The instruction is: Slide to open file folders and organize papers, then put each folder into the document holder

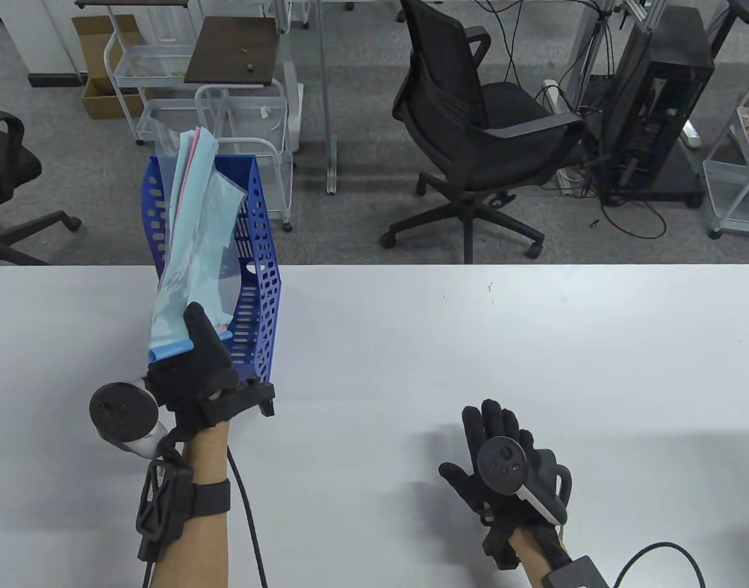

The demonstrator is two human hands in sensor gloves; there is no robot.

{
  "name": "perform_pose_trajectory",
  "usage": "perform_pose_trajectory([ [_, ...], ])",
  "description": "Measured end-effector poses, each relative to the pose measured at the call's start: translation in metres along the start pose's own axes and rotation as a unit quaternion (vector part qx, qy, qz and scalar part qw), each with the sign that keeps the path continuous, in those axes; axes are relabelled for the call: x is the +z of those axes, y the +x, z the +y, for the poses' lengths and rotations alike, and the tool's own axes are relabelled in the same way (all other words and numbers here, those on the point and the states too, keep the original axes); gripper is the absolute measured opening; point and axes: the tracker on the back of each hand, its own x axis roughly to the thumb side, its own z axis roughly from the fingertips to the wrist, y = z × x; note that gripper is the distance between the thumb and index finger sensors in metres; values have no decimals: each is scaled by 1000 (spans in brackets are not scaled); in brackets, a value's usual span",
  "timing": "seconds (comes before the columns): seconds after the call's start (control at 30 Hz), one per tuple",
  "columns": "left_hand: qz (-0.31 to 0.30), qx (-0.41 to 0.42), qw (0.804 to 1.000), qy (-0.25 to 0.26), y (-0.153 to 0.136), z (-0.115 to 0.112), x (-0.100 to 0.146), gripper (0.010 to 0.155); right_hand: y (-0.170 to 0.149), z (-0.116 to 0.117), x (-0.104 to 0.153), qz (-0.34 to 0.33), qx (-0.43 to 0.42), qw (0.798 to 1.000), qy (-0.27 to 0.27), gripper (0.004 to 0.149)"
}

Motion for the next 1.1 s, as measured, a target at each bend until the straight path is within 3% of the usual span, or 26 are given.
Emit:
perform_pose_trajectory([
  [0.27,80,-17,997,-18,-47,-19,4,56,1,4,0,-2,6,1000,10,91],
  [0.37,121,-42,991,-26,-63,-23,8,66,0,5,-1,-1,8,1000,12,91],
  [0.53,214,-155,963,-50,-86,-26,14,83,-2,5,-1,4,5,1000,14,91],
  [0.63,236,-164,956,-66,-93,-25,17,84,-3,5,-2,5,5,1000,15,91],
  [0.83,220,-168,958,-81,-87,-16,18,82,0,7,-2,2,12,1000,19,91],
  [1.0,179,-164,965,-97,-60,-1,28,82,1,8,-2,3,20,1000,22,91],
  [1.1,166,-166,961,-144,-38,2,43,83,1,3,-4,11,32,999,4,92],
])
